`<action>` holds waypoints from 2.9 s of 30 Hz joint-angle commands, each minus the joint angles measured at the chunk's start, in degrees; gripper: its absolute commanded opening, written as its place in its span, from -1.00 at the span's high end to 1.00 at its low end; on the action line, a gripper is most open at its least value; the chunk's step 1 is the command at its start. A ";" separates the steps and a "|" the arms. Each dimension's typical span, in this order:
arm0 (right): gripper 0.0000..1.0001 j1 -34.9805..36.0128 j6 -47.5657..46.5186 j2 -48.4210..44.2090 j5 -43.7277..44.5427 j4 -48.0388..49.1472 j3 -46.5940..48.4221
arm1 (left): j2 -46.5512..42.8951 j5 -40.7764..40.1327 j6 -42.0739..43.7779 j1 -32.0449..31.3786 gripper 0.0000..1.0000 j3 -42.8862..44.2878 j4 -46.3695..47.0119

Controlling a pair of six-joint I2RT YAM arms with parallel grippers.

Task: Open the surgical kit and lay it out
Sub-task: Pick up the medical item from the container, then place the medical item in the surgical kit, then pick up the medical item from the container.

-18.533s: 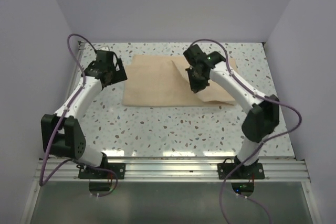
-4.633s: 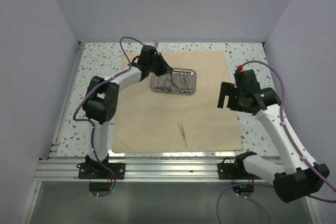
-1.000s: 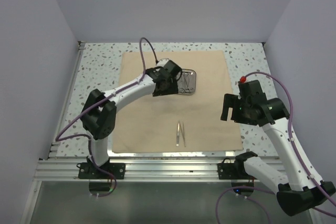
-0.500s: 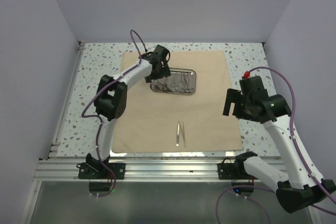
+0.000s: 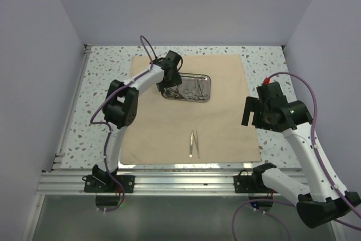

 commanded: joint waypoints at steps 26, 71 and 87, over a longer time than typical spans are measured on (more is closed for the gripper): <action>-0.80 0.15 -3.18 0.07 -3.69 1.32 2.41 | -5.58 2.57 2.82 0.08 1.00 2.76 2.39; -0.80 1.29 -1.43 -3.28 -2.12 2.46 -1.98 | -22.29 -0.41 2.63 -21.73 -0.99 -17.12 0.54; -0.81 1.29 0.51 2.96 4.12 -0.62 5.49 | -0.22 1.87 27.35 -3.08 -0.46 6.89 -0.52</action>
